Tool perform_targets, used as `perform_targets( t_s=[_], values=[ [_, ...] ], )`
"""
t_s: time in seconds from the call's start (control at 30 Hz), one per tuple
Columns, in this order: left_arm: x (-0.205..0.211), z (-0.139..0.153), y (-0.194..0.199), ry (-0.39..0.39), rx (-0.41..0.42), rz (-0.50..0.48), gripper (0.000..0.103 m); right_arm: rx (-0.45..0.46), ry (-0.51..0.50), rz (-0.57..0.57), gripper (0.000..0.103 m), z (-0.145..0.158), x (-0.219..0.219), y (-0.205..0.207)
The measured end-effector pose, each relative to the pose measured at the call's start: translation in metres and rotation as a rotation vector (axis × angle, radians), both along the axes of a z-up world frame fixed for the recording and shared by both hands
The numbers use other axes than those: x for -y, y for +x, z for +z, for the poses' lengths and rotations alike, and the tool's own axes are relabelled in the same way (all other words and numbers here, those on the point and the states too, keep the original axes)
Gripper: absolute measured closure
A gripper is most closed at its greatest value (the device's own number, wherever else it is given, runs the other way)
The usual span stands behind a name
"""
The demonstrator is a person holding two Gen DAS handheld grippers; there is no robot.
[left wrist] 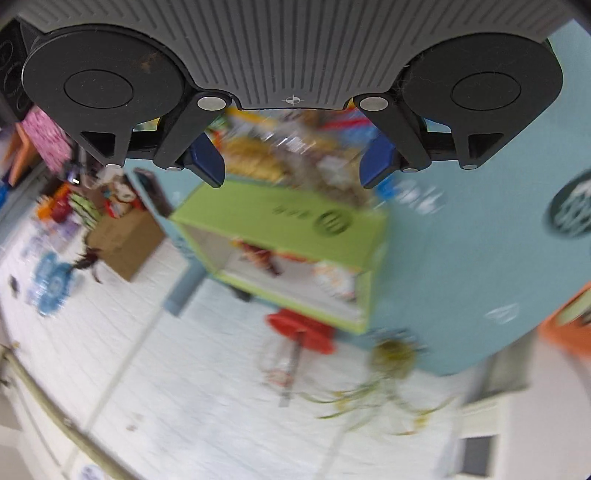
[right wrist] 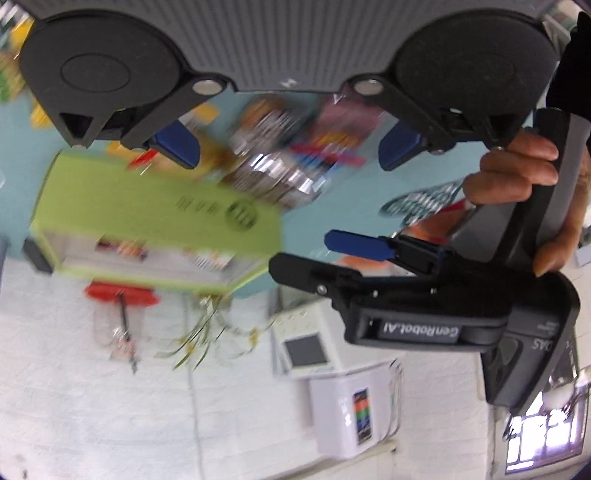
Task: Organize snacks
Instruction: 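Reach the left gripper to the red-labelled dates bag and grasp it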
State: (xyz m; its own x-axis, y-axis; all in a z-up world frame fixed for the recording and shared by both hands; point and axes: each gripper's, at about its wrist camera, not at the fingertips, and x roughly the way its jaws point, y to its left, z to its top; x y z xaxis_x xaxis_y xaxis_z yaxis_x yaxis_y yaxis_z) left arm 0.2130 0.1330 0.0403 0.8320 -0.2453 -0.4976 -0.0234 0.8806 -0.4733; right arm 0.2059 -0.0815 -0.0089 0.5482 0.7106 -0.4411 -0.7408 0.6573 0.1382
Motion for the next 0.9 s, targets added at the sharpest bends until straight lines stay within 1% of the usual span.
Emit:
perform_targets(
  t_s=[0.07, 0.13, 0.2, 0.27, 0.3, 0.43, 0.5, 0.53, 0.7, 0.77, 0.83, 0.9],
  values=[
    [-0.011, -0.013, -0.020, -0.005, -0.012, 0.071, 0.035, -0.036, -0.013, 0.030, 0.000, -0.015, -0.013, -0.010],
    [-0.018, -0.022, -0.024, -0.004, -0.052, 0.080, 0.035, -0.075, -0.019, 0.036, 0.000, -0.026, -0.026, -0.011],
    [-0.021, -0.029, -0.023, -0.022, -0.092, 0.056, 0.035, -0.092, -0.028, 0.040, 0.000, -0.032, -0.037, -0.011],
    [-0.020, -0.036, -0.022, -0.042, -0.099, 0.035, 0.031, -0.098, -0.045, 0.024, 0.000, -0.036, -0.044, -0.009],
    [-0.018, -0.038, -0.021, -0.040, -0.103, 0.025, 0.031, -0.100, -0.050, 0.015, 0.000, -0.037, -0.047, -0.007],
    [-0.004, -0.048, -0.012, 0.032, -0.138, -0.012, 0.032, -0.087, -0.084, -0.031, 0.001, -0.041, -0.055, -0.009],
    [0.000, -0.051, -0.008, 0.055, -0.163, -0.030, 0.035, -0.072, -0.103, -0.044, 0.001, -0.042, -0.057, -0.009],
    [-0.001, -0.052, -0.007, 0.055, -0.170, -0.045, 0.039, -0.070, -0.107, -0.044, 0.001, -0.042, -0.056, -0.010],
    [-0.004, -0.057, -0.006, 0.021, -0.187, -0.069, 0.044, -0.084, -0.127, -0.041, 0.001, -0.043, -0.063, -0.005],
    [-0.006, -0.059, -0.006, 0.032, -0.199, -0.071, 0.049, -0.089, -0.138, -0.032, 0.001, -0.044, -0.067, -0.003],
    [-0.009, -0.062, -0.007, 0.015, -0.205, -0.077, 0.052, -0.079, -0.153, -0.021, 0.001, -0.044, -0.071, -0.002],
    [-0.011, -0.063, -0.008, 0.012, -0.202, -0.075, 0.056, -0.074, -0.151, -0.003, 0.004, -0.043, -0.072, -0.002]
  ],
)
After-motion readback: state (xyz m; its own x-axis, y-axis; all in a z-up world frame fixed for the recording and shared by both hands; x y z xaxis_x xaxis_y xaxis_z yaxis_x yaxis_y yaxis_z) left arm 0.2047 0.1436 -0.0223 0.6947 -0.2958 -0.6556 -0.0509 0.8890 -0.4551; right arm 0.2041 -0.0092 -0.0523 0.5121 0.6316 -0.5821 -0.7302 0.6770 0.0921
